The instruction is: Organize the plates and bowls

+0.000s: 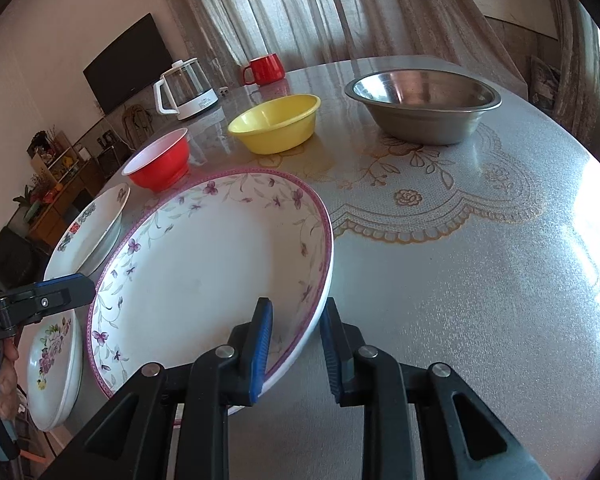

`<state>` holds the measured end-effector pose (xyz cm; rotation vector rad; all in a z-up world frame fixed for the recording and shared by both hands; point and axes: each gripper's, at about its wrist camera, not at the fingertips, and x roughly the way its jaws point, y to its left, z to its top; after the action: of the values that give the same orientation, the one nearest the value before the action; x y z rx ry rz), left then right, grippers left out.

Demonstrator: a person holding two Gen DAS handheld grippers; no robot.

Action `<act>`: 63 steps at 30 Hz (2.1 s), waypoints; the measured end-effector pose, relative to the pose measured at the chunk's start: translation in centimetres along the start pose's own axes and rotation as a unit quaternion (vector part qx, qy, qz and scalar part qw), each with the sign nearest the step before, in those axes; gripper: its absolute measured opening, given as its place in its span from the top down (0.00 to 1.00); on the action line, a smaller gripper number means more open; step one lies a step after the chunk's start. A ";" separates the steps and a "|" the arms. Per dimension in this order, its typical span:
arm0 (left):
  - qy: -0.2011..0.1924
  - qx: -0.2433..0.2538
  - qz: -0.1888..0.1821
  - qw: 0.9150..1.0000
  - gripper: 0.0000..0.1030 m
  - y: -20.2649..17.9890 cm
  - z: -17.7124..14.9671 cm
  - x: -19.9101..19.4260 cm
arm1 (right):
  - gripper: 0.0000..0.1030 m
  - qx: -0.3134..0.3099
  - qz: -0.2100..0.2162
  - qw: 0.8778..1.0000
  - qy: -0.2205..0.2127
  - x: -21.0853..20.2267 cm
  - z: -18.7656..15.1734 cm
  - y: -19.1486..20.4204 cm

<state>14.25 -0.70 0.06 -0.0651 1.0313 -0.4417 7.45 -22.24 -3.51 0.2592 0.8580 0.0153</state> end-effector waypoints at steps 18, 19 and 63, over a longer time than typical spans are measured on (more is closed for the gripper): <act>0.018 0.026 0.019 0.999 0.69 1.1 2.8 0.7 | 0.72 -0.025 -0.008 1.000 -0.014 0.2 -0.1 0.5; 0.019 0.028 0.026 0.999 0.69 1.1 2.9 0.9 | 0.72 -0.025 -0.008 1.000 -0.015 0.2 -0.1 0.4; 0.036 0.022 0.077 0.996 0.76 2.5 4.1 4.1 | 0.77 0.017 0.078 0.997 -0.004 1.1 0.6 -0.1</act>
<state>20.30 -0.59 -1.81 0.0706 1.0889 -0.3281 8.64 -22.33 -3.98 0.3566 0.8294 0.1449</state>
